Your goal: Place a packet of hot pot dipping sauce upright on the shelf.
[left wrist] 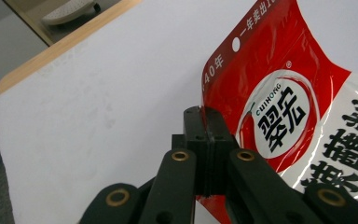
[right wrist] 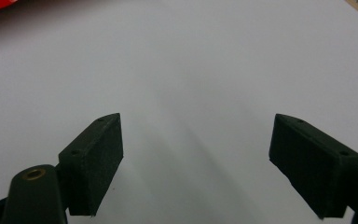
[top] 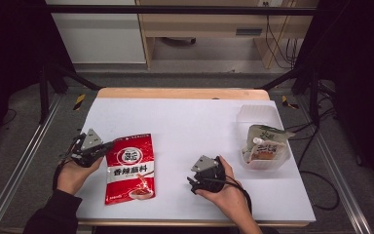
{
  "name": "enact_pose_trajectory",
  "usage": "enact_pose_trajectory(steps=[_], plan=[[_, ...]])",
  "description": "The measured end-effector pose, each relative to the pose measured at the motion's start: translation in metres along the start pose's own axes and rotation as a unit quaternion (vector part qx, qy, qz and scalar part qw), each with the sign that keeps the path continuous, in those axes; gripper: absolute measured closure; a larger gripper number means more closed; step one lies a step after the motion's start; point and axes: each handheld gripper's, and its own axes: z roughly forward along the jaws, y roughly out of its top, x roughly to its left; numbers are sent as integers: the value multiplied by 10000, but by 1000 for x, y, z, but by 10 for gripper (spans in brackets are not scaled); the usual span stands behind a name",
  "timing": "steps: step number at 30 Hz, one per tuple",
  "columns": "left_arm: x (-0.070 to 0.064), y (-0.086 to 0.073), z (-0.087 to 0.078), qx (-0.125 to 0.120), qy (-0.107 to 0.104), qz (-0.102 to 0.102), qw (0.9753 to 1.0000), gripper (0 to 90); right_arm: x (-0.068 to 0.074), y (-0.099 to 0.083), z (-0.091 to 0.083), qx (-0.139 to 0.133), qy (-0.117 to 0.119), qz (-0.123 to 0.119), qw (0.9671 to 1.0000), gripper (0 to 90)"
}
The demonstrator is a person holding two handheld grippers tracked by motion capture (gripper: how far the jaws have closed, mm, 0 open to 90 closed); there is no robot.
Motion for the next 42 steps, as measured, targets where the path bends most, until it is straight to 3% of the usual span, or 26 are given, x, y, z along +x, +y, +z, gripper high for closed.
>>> enact_pose_trajectory(steps=[11, 22, 31, 42], plan=[[-18, 29, -17, -507, -107, 194, 9985, 900, -9, 17, -12, -130, -4, -47, 9999, 179], [-30, 57, -19, -759, -158, 304, 9965, 900, -19, 42, -28, -267, 82, -103, 9996, 180], [-33, 79, -23, -946, -122, 319, 9949, 900, -32, 76, -53, -377, 345, -243, 9984, 178], [-34, 97, -25, -1024, -129, 384, 9939, 900, -46, 119, -64, -148, 772, -505, 9956, 178]])
